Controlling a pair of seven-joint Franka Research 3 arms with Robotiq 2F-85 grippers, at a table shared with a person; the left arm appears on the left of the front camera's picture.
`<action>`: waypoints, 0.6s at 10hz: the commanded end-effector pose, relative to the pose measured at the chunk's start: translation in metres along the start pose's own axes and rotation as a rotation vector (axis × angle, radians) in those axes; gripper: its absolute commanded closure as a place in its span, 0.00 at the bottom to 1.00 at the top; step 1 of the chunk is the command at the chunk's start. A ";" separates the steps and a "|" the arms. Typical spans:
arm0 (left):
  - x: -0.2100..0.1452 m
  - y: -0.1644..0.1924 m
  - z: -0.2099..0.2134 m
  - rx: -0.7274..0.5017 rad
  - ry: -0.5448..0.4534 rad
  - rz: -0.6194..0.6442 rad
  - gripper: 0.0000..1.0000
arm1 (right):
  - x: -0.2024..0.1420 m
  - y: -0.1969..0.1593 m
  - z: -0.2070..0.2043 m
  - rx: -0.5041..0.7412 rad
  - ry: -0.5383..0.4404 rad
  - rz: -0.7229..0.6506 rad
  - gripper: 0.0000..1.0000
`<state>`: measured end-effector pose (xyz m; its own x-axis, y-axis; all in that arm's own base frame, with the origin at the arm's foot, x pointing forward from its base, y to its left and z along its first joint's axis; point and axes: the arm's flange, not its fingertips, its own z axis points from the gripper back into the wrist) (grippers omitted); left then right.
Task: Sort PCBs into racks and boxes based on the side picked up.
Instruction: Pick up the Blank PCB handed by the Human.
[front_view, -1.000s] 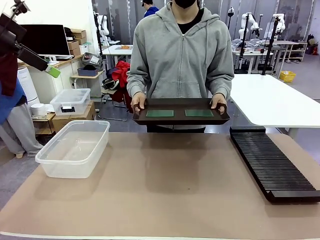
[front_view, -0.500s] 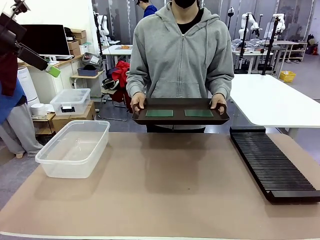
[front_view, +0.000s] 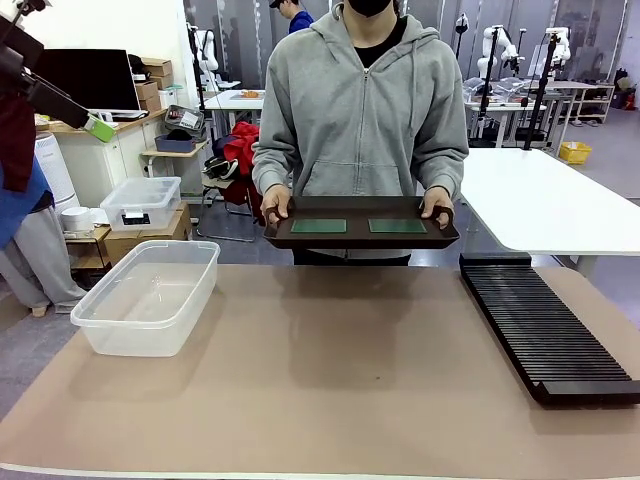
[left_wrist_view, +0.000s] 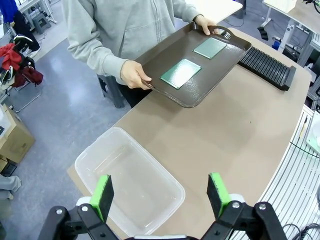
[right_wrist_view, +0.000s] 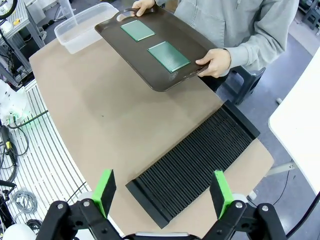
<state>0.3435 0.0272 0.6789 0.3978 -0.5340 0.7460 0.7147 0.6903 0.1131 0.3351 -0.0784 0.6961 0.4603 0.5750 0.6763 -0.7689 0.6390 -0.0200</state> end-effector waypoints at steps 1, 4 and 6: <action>-0.002 -0.002 -0.003 -0.003 0.034 0.021 0.00 | -0.001 0.000 0.000 0.001 0.000 -0.001 0.00; 0.000 0.000 -0.001 -0.001 0.002 0.001 0.00 | -0.001 0.000 0.000 0.001 0.000 -0.001 0.00; 0.000 0.000 -0.001 -0.001 0.002 0.001 0.00 | -0.001 0.000 0.000 0.001 0.000 -0.001 0.00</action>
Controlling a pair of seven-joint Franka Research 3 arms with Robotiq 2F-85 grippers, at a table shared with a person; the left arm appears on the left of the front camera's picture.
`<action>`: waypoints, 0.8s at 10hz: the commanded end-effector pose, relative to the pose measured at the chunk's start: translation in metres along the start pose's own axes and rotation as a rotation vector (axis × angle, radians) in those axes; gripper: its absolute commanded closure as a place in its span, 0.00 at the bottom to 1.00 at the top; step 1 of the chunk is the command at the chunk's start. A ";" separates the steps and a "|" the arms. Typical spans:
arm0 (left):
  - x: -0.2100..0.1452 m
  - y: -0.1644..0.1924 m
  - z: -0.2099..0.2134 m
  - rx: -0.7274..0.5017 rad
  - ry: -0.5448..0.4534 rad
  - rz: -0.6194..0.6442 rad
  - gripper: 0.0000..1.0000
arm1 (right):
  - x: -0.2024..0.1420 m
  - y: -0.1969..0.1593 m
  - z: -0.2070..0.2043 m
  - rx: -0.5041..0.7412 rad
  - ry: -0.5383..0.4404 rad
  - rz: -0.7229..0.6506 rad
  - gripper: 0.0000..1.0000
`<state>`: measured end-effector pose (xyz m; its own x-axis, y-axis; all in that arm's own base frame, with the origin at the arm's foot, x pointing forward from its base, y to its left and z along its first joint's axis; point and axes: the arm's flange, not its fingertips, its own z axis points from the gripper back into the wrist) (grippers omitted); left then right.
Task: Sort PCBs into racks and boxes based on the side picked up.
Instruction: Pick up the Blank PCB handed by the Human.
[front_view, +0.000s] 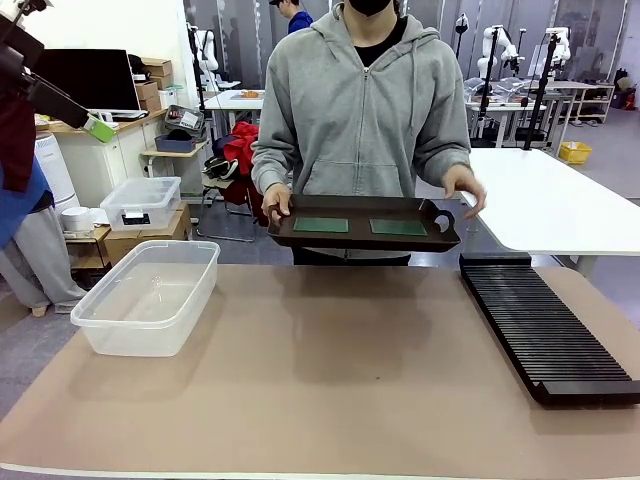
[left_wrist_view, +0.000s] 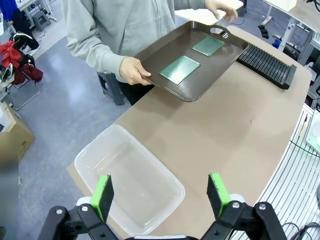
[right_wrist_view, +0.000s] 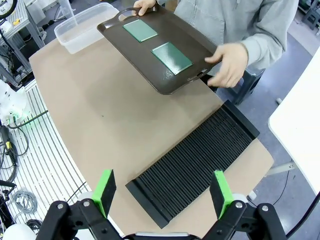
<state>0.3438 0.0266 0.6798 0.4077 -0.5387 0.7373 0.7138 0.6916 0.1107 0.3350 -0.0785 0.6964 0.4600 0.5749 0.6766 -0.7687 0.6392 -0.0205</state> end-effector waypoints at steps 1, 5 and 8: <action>-0.001 0.000 -0.001 -0.001 -0.012 -0.001 0.00 | -0.001 0.000 0.000 0.001 0.000 -0.002 0.00; -0.001 0.000 -0.001 -0.001 -0.012 -0.001 0.00 | -0.001 0.000 0.000 0.001 0.000 -0.002 0.00; -0.001 0.000 -0.001 -0.001 -0.012 -0.001 0.00 | -0.001 0.000 0.000 0.001 0.000 -0.002 0.00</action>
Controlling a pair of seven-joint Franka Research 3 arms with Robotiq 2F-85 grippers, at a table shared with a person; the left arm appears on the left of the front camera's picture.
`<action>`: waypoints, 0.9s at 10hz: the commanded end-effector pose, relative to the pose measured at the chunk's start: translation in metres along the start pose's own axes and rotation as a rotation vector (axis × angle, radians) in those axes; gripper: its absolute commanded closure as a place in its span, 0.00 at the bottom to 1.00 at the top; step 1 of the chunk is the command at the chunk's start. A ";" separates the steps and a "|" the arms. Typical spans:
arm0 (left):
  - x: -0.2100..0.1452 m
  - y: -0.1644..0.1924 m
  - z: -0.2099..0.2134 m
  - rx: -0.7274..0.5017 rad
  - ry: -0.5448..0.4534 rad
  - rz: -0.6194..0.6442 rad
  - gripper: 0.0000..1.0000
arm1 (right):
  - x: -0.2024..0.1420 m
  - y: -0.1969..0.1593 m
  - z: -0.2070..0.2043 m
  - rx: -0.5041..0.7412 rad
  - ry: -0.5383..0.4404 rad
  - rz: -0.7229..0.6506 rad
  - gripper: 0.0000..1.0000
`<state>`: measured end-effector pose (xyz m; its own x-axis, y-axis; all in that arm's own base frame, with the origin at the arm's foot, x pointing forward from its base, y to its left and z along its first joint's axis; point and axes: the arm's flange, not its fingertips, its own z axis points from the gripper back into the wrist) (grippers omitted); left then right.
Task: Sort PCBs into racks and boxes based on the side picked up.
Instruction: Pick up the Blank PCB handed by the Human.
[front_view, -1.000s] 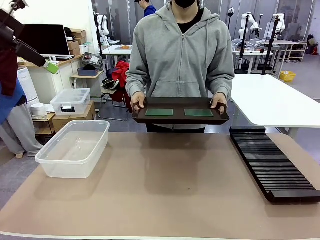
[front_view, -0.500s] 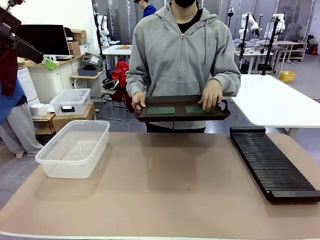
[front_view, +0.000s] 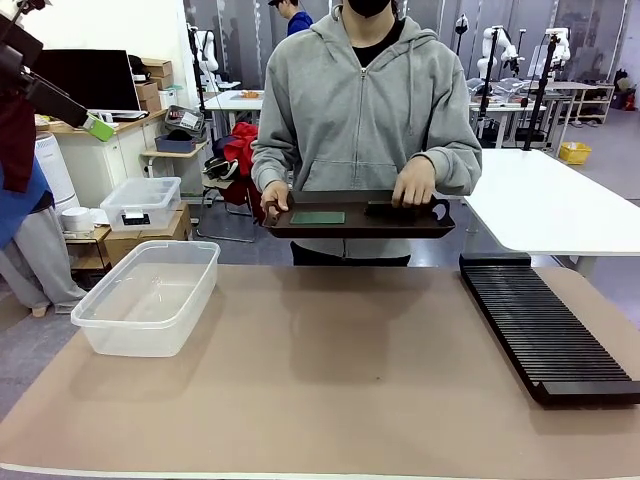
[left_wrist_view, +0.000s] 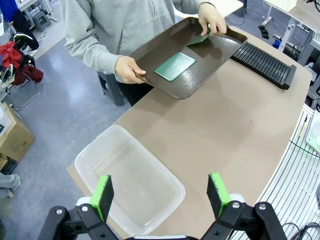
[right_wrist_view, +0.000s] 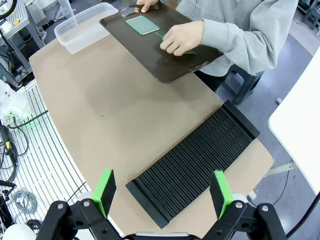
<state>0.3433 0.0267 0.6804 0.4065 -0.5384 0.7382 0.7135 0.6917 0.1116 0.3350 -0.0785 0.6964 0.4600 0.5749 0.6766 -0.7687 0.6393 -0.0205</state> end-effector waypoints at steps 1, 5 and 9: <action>-0.002 0.000 -0.001 -0.002 -0.010 -0.001 0.00 | -0.001 0.000 0.000 0.001 0.000 -0.002 0.00; -0.002 0.000 -0.001 -0.002 -0.010 -0.001 0.00 | -0.001 0.000 0.000 0.001 0.000 -0.002 0.00; -0.002 0.000 -0.001 -0.002 -0.010 -0.001 0.00 | -0.001 0.000 0.000 0.001 0.000 -0.002 0.00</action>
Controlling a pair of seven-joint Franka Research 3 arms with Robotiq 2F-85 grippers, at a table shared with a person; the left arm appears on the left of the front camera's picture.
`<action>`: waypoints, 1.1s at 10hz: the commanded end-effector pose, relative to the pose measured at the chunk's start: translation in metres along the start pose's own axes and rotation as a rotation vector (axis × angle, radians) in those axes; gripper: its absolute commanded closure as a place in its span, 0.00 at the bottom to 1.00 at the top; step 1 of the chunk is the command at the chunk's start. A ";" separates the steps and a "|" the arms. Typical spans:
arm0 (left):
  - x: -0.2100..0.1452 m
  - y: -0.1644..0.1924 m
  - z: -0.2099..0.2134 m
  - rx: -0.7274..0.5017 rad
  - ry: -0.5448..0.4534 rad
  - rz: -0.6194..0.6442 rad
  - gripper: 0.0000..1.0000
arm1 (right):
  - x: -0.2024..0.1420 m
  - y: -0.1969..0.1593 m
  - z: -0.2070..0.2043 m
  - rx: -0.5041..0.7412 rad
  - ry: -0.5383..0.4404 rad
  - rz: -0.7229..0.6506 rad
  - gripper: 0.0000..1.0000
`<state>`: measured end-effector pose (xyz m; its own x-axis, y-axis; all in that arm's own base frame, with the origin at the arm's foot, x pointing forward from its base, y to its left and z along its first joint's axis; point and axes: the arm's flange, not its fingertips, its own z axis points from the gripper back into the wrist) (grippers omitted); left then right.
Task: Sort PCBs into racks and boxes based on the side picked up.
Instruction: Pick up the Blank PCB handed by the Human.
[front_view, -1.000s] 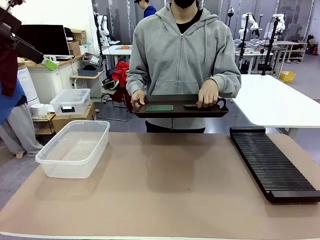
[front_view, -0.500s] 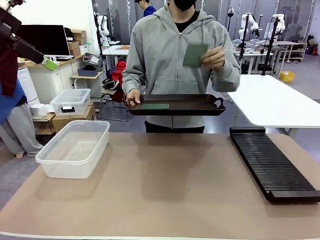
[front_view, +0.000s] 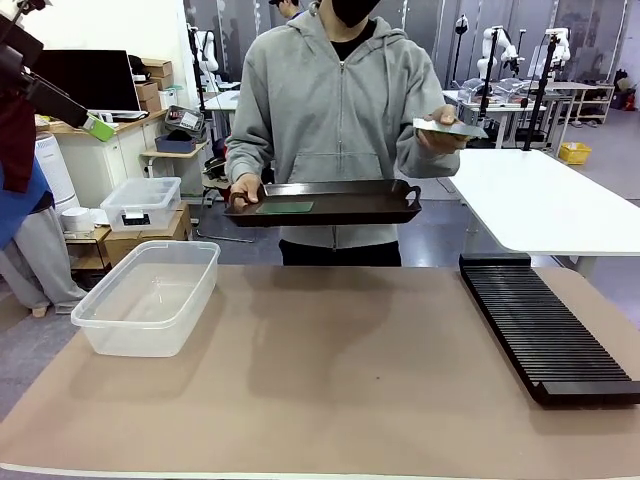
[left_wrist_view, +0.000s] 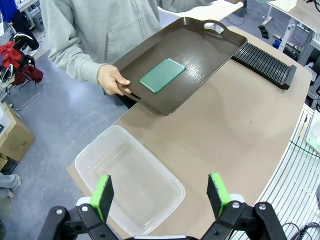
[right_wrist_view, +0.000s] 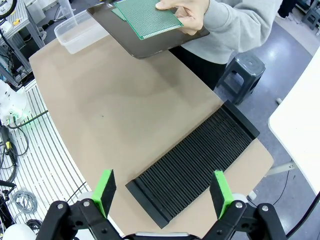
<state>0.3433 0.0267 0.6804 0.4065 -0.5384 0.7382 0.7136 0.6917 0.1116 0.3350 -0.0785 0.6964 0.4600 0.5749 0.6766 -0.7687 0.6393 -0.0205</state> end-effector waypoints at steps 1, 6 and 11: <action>-0.002 0.000 -0.001 -0.002 -0.010 -0.001 0.00 | -0.001 0.000 0.000 0.001 0.000 -0.002 0.00; -0.002 0.000 -0.001 -0.002 -0.010 -0.001 0.00 | -0.001 0.000 0.000 0.001 0.000 -0.002 0.00; -0.002 0.000 -0.001 -0.002 -0.010 -0.001 0.00 | -0.001 0.000 0.000 0.001 0.000 -0.002 0.00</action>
<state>0.3433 0.0267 0.6804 0.4065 -0.5384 0.7382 0.7136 0.6917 0.1116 0.3350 -0.0785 0.6964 0.4600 0.5749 0.6766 -0.7687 0.6393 -0.0205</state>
